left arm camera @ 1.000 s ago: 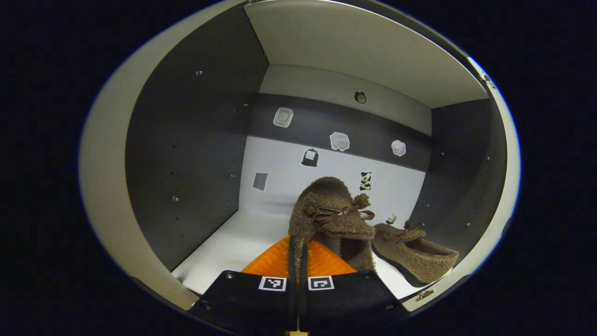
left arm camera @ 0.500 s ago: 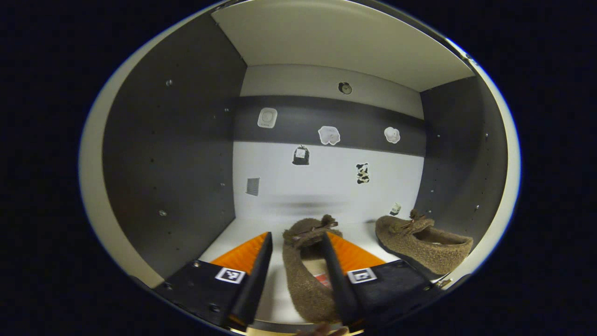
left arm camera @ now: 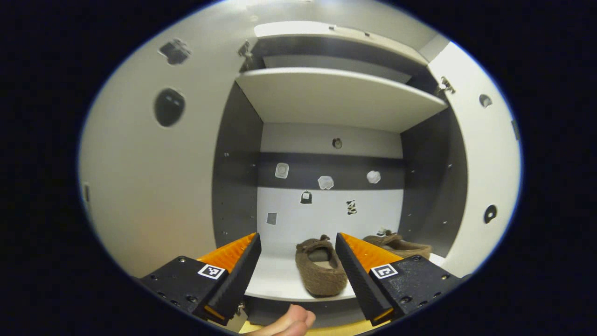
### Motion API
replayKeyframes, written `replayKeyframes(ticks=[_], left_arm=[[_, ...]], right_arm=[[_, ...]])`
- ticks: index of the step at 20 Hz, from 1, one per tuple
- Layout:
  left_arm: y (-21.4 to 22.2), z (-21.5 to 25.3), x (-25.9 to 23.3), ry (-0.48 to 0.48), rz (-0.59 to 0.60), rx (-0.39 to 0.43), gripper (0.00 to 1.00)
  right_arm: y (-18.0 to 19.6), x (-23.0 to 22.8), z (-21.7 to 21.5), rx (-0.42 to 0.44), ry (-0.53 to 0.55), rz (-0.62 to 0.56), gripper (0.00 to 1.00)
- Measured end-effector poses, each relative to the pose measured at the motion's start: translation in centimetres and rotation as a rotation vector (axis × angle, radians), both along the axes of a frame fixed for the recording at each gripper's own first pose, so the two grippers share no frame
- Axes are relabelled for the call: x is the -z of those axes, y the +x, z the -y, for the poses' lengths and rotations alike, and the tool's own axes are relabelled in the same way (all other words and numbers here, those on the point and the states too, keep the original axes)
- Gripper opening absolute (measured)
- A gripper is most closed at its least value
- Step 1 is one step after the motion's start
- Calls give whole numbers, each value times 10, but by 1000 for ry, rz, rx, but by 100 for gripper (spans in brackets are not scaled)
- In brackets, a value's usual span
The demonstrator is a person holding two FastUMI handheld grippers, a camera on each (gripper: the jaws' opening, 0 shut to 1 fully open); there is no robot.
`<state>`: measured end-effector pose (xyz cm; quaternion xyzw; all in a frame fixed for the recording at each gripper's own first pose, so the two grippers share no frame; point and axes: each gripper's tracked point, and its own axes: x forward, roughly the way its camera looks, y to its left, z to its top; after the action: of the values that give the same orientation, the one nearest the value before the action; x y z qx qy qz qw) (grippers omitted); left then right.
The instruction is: Grab one shoe with the right hand and put it into the shoe cabinet, grab the other shoe with the left hand and put it into the shoe cabinet; then close the right door with the right hand and the left door with the left hand.
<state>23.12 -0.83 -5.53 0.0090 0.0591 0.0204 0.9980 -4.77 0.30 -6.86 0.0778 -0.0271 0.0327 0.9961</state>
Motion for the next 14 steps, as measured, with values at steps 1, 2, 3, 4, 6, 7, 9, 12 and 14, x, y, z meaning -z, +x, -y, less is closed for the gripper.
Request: replayKeyframes(ticks=[1,2,3,4,6,7,9,12,14], left_arm=[[-19,1,-1,-14,-3,8,96],[-37,5,0,-29,-18,26,99],[-54,9,2,-37,-29,51,96],[-70,14,4,-48,-29,75,96],[-98,21,6,-53,-18,121,96],[-111,25,10,-53,-25,144,96],[-139,38,27,-64,-75,210,99],[-163,48,38,-99,-103,276,99],[-169,48,36,-100,-83,288,96]], right_arm=[[1,1,1,-10,9,1,99],[4,-1,4,-10,7,1,100],[7,0,12,4,-11,1,100],[9,-3,24,35,-37,6,100],[13,-9,46,87,-75,13,100],[13,-11,49,82,-85,6,100],[14,-11,66,64,-121,-20,98],[25,-31,106,59,-176,-30,100],[41,-40,131,25,-239,-42,100]])
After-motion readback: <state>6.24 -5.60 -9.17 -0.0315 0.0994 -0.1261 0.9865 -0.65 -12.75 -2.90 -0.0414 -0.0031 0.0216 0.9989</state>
